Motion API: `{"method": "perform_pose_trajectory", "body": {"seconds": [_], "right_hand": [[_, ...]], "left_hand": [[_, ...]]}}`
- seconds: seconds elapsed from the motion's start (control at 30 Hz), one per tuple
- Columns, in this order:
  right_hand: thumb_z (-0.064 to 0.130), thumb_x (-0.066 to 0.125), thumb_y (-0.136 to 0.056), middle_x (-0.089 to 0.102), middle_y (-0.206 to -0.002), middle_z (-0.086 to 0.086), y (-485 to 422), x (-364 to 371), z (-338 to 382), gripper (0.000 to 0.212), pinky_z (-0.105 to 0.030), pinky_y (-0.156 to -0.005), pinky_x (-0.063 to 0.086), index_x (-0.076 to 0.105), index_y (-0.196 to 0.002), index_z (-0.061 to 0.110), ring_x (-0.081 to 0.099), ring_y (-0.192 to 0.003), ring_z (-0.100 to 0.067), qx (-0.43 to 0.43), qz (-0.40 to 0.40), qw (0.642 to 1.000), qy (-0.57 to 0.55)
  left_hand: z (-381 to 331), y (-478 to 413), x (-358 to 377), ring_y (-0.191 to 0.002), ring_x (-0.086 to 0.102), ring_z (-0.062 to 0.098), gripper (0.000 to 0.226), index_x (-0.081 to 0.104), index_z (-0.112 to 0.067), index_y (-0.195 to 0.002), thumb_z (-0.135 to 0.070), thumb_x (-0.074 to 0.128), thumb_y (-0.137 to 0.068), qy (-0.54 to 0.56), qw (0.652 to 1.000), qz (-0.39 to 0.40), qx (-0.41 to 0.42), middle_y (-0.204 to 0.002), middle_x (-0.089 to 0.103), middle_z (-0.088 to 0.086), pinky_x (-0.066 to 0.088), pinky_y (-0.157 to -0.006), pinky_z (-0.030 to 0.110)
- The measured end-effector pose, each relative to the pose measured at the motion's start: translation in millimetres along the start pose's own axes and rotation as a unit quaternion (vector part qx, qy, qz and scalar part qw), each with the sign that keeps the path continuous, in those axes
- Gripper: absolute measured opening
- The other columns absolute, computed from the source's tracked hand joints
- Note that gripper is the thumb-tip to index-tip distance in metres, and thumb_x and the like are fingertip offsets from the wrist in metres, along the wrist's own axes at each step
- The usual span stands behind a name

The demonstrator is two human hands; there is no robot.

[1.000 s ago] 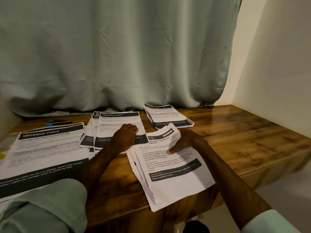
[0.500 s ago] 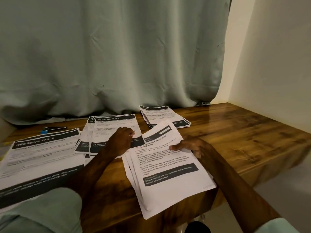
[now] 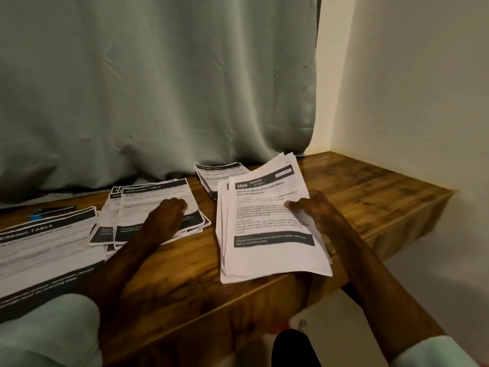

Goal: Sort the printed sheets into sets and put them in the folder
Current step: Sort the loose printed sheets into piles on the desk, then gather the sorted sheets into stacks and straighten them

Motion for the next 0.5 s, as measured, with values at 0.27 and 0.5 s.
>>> {"method": "perform_pose_trajectory", "body": {"seconds": [0.27, 0.5], "right_hand": [[-0.007, 0.071, -0.088, 0.075, -0.112, -0.017, 36, 20, -16, 0.029, -0.053, -0.089, 0.058, 0.068, -0.116, 0.0, 0.073, -0.099, -0.039, -0.013, -0.005, 0.974, -0.228], [-0.009, 0.068, -0.089, 0.074, -0.114, -0.018, 89, 53, -14, 0.033, -0.041, -0.075, 0.062, 0.065, -0.121, -0.003, 0.073, -0.1, -0.037, -0.053, 0.093, 0.947, -0.302]], "left_hand": [[-49, 8, -52, -0.121, 0.058, 0.029, 0.038, 0.064, -0.006, -0.127, -0.033, 0.045, -0.108, 0.11, 0.989, 0.029, -0.094, -0.132, 0.064, 0.012, 0.043, -0.099, 0.036], [-132, 91, -105, -0.106, 0.072, 0.027, 0.042, 0.073, -0.019, -0.116, -0.054, 0.054, -0.099, 0.595, 0.779, -0.003, -0.197, -0.111, 0.077, 0.002, 0.056, -0.093, 0.042]]}}
Point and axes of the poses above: each hand's wrist, its own y-axis away from the middle knuckle, its own x-axis out of the palm, z = x × y, the point moved 2 cm from there along -y, towards the middle knuckle
